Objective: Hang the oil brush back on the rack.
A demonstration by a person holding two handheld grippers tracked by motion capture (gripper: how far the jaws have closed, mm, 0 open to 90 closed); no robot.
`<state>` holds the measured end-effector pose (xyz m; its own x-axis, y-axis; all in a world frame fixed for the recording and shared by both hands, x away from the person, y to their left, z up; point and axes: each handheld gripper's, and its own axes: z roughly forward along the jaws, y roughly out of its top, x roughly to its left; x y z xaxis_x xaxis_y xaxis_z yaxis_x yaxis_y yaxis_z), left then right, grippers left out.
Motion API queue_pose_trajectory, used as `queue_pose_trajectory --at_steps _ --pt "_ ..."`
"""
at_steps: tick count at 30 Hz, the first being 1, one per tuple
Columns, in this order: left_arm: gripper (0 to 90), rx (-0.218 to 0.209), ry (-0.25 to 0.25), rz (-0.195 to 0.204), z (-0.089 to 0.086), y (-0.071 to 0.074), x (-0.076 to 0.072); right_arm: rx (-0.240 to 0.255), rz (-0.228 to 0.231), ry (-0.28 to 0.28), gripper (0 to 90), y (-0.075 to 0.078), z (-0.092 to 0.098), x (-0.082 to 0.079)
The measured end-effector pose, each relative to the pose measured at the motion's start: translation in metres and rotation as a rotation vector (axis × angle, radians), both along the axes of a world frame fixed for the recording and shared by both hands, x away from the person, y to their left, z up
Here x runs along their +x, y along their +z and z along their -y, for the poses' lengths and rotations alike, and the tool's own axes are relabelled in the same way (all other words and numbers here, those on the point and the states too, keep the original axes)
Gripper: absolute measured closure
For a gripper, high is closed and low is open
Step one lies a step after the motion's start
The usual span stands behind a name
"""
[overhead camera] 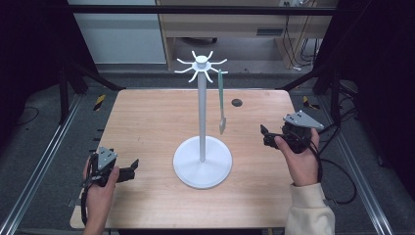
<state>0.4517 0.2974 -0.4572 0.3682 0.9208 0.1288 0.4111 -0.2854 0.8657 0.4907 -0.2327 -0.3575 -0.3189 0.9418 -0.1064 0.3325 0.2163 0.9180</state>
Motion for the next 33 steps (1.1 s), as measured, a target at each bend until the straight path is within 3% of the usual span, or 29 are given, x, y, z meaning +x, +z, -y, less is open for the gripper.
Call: queue_pose_trajectory --at_steps 12,26,33 --pt "2.5 0.003 -0.003 -0.002 0.001 0.0 0.0 -0.016 -0.117 -0.036 8.5 -0.033 0.009 0.015" --pt "2.5 0.006 -0.007 -0.003 0.002 -0.001 0.0 -0.046 -0.25 -0.009 9.2 -0.066 0.004 0.028" --pt "2.5 0.009 -0.007 -0.004 0.002 -0.001 0.001 -0.052 -0.29 0.002 10.1 -0.077 0.003 0.031"
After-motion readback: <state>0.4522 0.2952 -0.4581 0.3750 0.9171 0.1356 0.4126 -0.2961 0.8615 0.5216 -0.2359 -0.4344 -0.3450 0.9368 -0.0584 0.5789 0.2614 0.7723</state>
